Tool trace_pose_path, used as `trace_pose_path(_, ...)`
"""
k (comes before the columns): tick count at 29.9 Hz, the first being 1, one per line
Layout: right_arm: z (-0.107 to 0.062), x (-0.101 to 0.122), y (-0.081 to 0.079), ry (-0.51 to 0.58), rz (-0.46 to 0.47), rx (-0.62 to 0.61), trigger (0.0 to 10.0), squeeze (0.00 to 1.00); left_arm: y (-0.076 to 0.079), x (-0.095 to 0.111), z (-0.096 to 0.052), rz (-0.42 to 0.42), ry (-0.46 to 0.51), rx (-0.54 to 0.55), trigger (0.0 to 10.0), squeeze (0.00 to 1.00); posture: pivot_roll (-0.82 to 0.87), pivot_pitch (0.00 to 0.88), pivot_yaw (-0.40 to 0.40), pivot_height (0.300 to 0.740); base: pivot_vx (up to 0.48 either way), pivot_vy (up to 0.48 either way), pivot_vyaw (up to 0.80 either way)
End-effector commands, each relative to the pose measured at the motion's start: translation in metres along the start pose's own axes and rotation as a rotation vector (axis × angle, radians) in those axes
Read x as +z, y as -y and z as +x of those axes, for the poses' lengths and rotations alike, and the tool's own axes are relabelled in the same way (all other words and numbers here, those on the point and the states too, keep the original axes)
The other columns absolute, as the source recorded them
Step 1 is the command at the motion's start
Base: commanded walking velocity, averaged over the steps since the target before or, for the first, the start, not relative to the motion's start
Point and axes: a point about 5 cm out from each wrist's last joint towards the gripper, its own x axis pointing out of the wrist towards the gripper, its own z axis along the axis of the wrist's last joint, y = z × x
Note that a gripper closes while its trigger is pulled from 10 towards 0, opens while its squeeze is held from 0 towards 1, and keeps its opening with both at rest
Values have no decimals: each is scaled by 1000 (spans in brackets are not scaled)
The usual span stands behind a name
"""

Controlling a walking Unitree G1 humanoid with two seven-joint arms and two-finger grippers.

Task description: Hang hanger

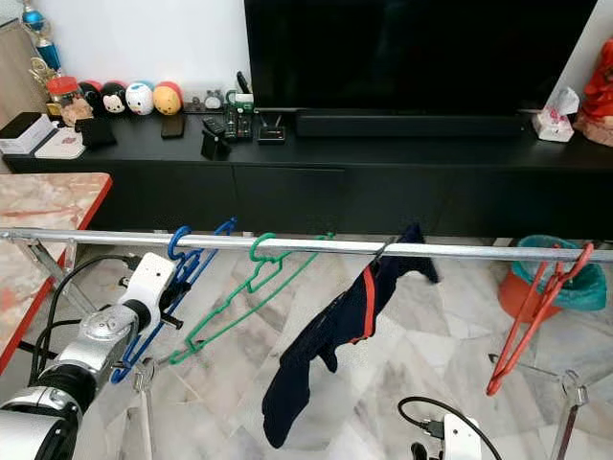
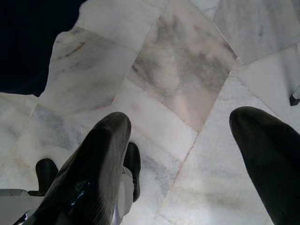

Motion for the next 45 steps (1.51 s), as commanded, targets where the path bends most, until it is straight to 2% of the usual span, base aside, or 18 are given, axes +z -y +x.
trace_pose_path(1, 0, -2, 1, -10, 0, -1, 10000, 0, 6, -35, -9, 0, -154, -20, 10000, 0, 0, 0, -17, 740, 0, 0, 0)
trace_pose_path(3, 0, -1, 1, -10, -1, -1, 10000, 0, 6, -37, -10, -6, -151, -11, 10000, 0, 0, 0, -18, 740, 0, 0, 0)
trace_pose_path(4, 0, -1, 2, -10, -1, -1, 10000, 0, 5, -36, -10, -15, -140, -4, 10000, 510, 1, 0, -19, 740, 0, 0, 0)
trace_pose_path(5, 0, -1, 2, -10, -1, -1, 10000, 0, 5, -36, -10, -15, -140, -4, 10000, 510, 1, 0, -19, 740, 0, 0, 0)
trace_pose_path(7, 0, -1, 2, -11, -2, -2, 10000, 0, 4, -34, -10, -32, -122, 2, 10000, 992, 1, 0, -19, 740, 0, 0, 0)
trace_pose_path(20, 0, -1, 2, -10, -4, -2, 10000, 0, -2, -26, -11, -32, -68, 20, 10000, 1000, 6, 0, -20, 740, 0, 0, 0)
trace_pose_path(24, 0, -1, 2, -10, -4, -1, 10000, 0, -6, -21, -12, -35, -21, 37, 10000, 1000, 7, 0, -19, 740, 0, 0, 0)
trace_pose_path(26, -1, -1, 2, -9, -3, 0, 10000, 0, -9, -16, -14, -53, 36, 52, 10000, 1000, 9, 0, -18, 740, 0, 0, 0)
trace_pose_path(28, -1, -2, 2, -8, 0, -1, 10000, 0, -11, -13, -18, -67, 99, 54, 10000, 1000, 6, 0, -17, 740, 0, 0, 0)
trace_pose_path(36, -1, -2, 2, -8, 1, 0, 10000, 0, -20, -18, -37, -73, 174, 76, 10000, 1000, 15, 0, -17, 740, 0, 0, 0)
trace_pose_path(38, -1, -2, 2, -9, -2, 2, 10000, 0, -26, -20, -50, -88, 231, 117, 10000, 1000, 19, 0, -17, 740, 0, 0, 0)
trace_pose_path(45, -1, -2, 3, -8, -1, 1, 10000, 0, -27, -21, -75, -95, 318, 165, 10000, 1000, 23, 0, -16, 740, 0, 0, 0)
